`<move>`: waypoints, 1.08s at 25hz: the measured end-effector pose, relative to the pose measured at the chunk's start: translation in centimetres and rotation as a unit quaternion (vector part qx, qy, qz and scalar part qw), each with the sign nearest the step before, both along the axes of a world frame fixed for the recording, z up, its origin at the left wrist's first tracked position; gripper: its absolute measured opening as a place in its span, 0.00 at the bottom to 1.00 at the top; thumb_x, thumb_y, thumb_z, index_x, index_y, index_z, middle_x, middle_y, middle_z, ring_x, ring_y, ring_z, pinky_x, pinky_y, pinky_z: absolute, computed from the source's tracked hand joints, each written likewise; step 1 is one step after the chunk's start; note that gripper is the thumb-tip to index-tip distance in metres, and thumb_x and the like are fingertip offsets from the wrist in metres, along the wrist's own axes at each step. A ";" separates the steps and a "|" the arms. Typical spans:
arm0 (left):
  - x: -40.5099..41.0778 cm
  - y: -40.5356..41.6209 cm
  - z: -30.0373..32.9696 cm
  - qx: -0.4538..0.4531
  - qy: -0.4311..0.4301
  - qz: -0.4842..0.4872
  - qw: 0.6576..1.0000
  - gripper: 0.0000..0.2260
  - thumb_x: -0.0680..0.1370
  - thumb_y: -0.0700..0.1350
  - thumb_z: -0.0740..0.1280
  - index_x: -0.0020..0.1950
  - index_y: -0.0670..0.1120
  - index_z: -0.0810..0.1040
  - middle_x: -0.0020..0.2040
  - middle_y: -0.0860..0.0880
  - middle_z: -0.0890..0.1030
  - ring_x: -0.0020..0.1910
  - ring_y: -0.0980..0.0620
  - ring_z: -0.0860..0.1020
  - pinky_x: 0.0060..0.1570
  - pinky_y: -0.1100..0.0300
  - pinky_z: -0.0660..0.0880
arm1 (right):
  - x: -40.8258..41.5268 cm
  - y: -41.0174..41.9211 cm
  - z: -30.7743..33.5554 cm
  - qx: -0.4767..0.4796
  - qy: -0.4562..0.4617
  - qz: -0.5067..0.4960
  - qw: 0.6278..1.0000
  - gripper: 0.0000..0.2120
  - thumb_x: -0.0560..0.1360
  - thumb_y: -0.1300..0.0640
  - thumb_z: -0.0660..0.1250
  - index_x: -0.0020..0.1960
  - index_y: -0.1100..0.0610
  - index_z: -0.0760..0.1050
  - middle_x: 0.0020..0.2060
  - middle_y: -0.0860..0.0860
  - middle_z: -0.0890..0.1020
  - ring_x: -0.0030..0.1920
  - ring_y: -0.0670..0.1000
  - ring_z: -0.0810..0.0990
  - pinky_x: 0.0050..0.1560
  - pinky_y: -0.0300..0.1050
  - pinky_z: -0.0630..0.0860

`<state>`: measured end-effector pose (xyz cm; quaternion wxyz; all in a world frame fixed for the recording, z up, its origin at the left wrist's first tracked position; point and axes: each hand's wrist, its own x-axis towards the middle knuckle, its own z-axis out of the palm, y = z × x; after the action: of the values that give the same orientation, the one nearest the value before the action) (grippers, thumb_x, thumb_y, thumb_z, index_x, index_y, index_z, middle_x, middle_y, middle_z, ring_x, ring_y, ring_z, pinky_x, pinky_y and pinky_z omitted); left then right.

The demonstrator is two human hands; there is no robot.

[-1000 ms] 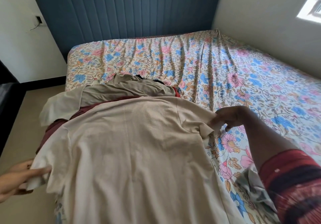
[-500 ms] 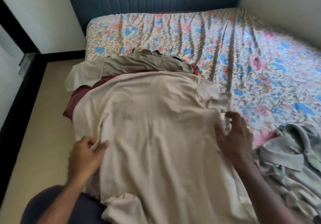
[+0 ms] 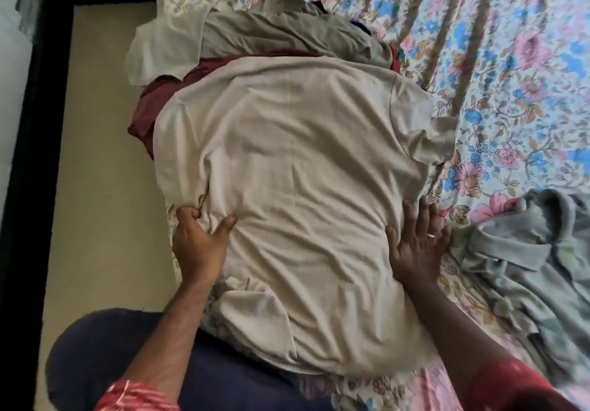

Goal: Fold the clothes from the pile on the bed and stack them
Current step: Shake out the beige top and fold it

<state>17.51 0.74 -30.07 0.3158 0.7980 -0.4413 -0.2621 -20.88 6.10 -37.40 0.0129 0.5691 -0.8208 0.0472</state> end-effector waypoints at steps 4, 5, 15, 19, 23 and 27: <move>-0.6 -0.7 0.1 0.032 -0.011 -0.002 0.999 0.25 0.71 0.50 0.80 0.58 0.40 0.70 0.54 0.37 0.80 0.53 0.35 0.78 0.50 0.47 0.72 | -0.3 0.3 0.1 0.010 0.019 -0.001 1.000 0.33 0.83 0.39 0.46 0.84 0.50 0.51 0.84 0.55 0.51 0.83 0.57 0.49 0.79 0.66 0.50; -0.5 -0.9 0.1 0.037 -0.011 -0.004 0.999 0.26 0.71 0.50 0.80 0.58 0.41 0.70 0.54 0.37 0.80 0.53 0.35 0.78 0.50 0.47 0.73 | -0.3 0.3 0.1 0.011 0.016 0.000 1.000 0.33 0.83 0.39 0.46 0.84 0.50 0.50 0.84 0.55 0.51 0.83 0.57 0.48 0.79 0.65 0.50; -2.1 8.4 1.9 0.131 -0.062 0.011 0.989 0.44 0.63 0.70 0.77 0.66 0.46 0.65 0.60 0.43 0.78 0.58 0.36 0.78 0.52 0.44 0.77 | 0.0 0.8 2.9 -0.041 -0.047 0.032 0.998 0.34 0.81 0.32 0.45 0.83 0.46 0.56 0.82 0.52 0.59 0.82 0.56 0.55 0.78 0.66 0.52; -1.4 14.1 2.3 0.187 0.102 -0.036 0.976 0.32 0.62 0.56 0.85 0.60 0.44 0.80 0.50 0.45 0.85 0.48 0.44 0.83 0.47 0.53 0.80 | -0.6 3.6 8.0 0.021 -0.161 0.017 0.987 0.43 0.77 0.29 0.57 0.82 0.52 0.54 0.80 0.54 0.63 0.78 0.57 0.64 0.75 0.61 0.61; 0.3 18.1 4.5 0.233 0.206 -0.068 0.948 0.10 0.76 0.34 0.72 0.56 0.35 0.82 0.47 0.39 0.85 0.42 0.43 0.81 0.41 0.55 0.75 | -2.8 12.1 11.2 0.129 -0.213 0.017 0.968 0.26 0.73 0.36 0.73 0.56 0.58 0.78 0.50 0.56 0.84 0.44 0.53 0.81 0.39 0.44 0.74; 1.9 20.2 3.6 0.106 0.401 -0.011 0.910 0.13 0.83 0.49 0.65 0.57 0.42 0.83 0.52 0.43 0.86 0.47 0.47 0.84 0.49 0.52 0.77 | -5.4 16.4 12.9 0.092 -0.417 0.044 0.903 0.10 0.75 0.46 0.76 0.46 0.52 0.82 0.38 0.50 0.85 0.41 0.54 0.85 0.39 0.47 0.80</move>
<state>19.42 20.97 -26.52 0.3770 0.6498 -0.2561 -0.6083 -26.25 22.52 -24.51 -0.3855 0.5315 -0.7259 0.2050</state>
